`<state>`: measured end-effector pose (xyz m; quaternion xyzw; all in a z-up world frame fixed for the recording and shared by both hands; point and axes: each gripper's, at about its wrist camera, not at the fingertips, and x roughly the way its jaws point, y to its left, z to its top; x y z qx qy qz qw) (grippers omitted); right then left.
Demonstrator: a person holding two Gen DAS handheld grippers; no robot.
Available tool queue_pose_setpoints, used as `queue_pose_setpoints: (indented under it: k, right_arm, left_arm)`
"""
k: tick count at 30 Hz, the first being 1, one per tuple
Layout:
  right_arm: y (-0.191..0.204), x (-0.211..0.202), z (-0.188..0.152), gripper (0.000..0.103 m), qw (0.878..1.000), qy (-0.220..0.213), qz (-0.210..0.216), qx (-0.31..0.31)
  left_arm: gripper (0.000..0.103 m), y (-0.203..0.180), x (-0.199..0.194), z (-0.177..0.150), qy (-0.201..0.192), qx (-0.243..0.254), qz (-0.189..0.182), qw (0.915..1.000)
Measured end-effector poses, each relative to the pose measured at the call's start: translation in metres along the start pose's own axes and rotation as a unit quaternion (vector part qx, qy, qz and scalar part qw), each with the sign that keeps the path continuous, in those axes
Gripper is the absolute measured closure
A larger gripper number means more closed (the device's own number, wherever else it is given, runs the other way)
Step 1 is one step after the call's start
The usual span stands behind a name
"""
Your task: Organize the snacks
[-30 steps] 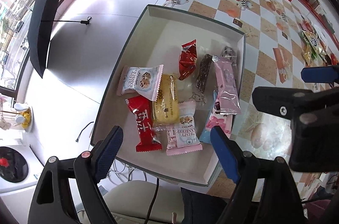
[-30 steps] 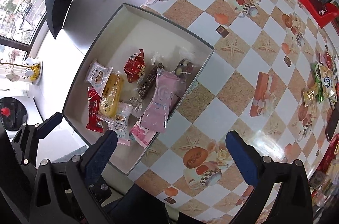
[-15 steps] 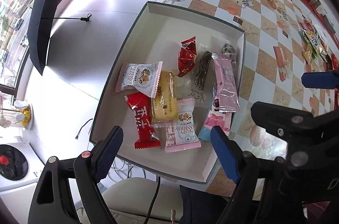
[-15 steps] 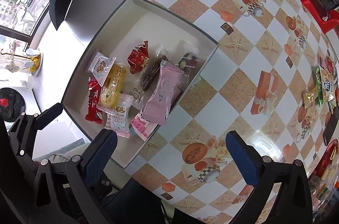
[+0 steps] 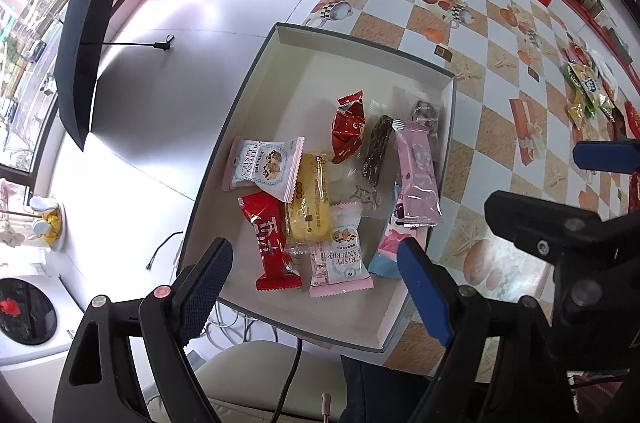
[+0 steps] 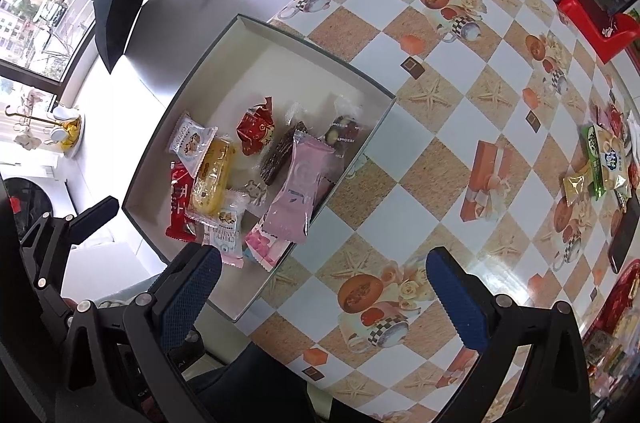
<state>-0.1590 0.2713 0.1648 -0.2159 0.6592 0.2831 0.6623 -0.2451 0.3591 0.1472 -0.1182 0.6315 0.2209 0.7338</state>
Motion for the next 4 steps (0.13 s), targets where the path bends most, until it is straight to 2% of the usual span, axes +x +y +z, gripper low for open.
queue_pose_setpoints:
  k: [4]
  right_arm:
    - [-0.0017,-0.0012,-0.0008,0.0,1.0,-0.001,0.001,0.001]
  left_arm:
    - [0.016,-0.0013,-0.0024,-0.0006,-0.005,0.0,0.002,1.0]
